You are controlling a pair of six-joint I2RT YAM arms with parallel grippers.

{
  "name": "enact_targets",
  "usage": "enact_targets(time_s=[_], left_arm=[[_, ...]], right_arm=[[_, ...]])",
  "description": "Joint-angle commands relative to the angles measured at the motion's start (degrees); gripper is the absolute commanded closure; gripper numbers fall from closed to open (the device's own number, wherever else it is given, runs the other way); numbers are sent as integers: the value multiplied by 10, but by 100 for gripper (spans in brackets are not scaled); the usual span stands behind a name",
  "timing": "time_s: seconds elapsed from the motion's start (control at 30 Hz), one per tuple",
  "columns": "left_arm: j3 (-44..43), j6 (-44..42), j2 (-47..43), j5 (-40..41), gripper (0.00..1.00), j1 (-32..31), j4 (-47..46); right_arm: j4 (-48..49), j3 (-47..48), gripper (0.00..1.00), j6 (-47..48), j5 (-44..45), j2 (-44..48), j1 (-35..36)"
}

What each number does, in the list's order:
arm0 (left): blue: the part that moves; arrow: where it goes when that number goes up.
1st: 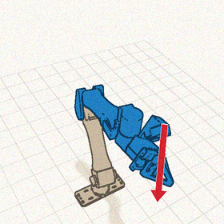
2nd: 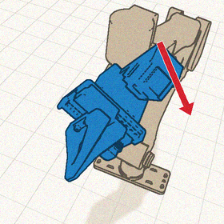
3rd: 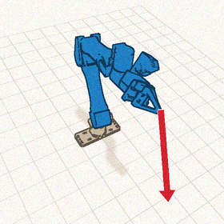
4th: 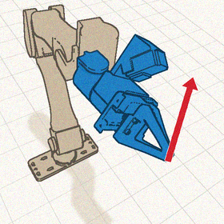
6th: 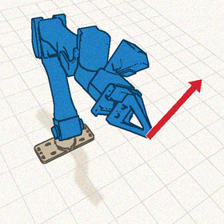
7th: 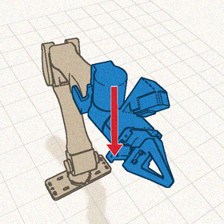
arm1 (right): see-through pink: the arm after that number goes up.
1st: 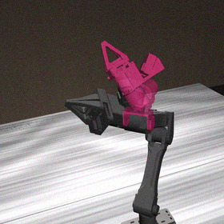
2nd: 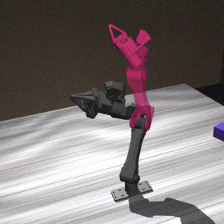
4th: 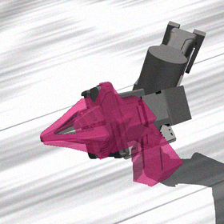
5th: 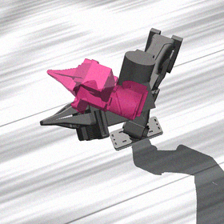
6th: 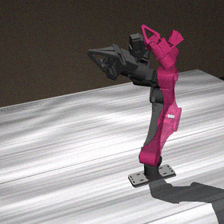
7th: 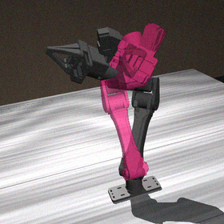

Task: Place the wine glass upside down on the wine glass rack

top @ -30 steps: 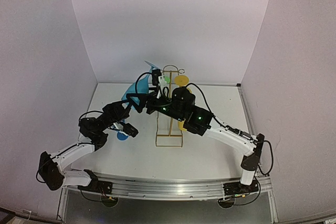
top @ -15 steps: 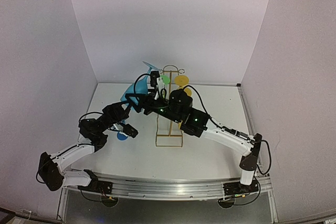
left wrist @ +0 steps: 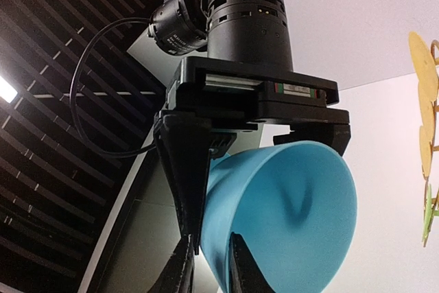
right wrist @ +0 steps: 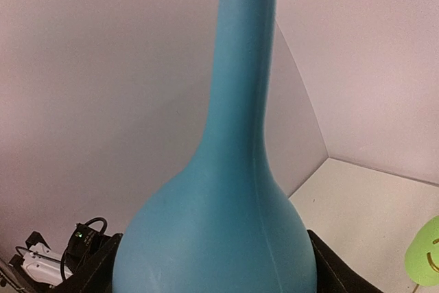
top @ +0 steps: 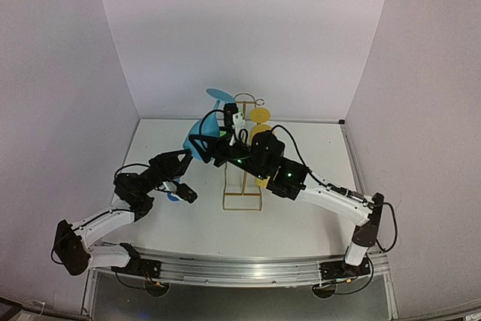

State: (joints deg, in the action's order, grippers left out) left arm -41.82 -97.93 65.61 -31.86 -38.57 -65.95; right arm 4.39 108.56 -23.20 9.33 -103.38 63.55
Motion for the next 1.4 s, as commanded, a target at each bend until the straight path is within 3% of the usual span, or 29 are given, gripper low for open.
enact_targets(time_s=[0.0, 0.07, 0.13, 0.23, 0.3, 0.43, 0.6, 0.77, 0.93, 1.37], left_arm=[[3, 25, -19, 6, 60, 2, 0], [11, 44, -42, 22, 44, 2, 49], [12, 93, -88, 63, 33, 2, 163], [-70, 230, -177, 104, 18, 2, 528], [-165, 356, -178, 106, 4, 3, 729], [-282, 529, -137, 62, 0, 3, 901], [-345, 669, -102, -42, 0, 3, 944], [-365, 757, -76, -134, 1, 3, 926], [-374, 863, -52, -163, 1, 3, 890], [-353, 901, -41, -218, 5, 2, 800]], right_arm=[[18, -12, 100, 48, 23, 45, -2], [17, -20, 100, 75, 26, 55, -2], [16, -30, 100, 107, 24, 73, -2], [10, -49, 100, 177, 6, 103, -2], [-1, -51, 100, 222, -25, 115, -1], [-21, -43, 100, 294, -119, 121, -2], [-27, -23, 100, 314, -209, 110, -2], [-26, -5, 100, 309, -241, 94, -1], [-25, 22, 100, 300, -267, 65, 2], [-25, 30, 100, 291, -280, 41, 9]])
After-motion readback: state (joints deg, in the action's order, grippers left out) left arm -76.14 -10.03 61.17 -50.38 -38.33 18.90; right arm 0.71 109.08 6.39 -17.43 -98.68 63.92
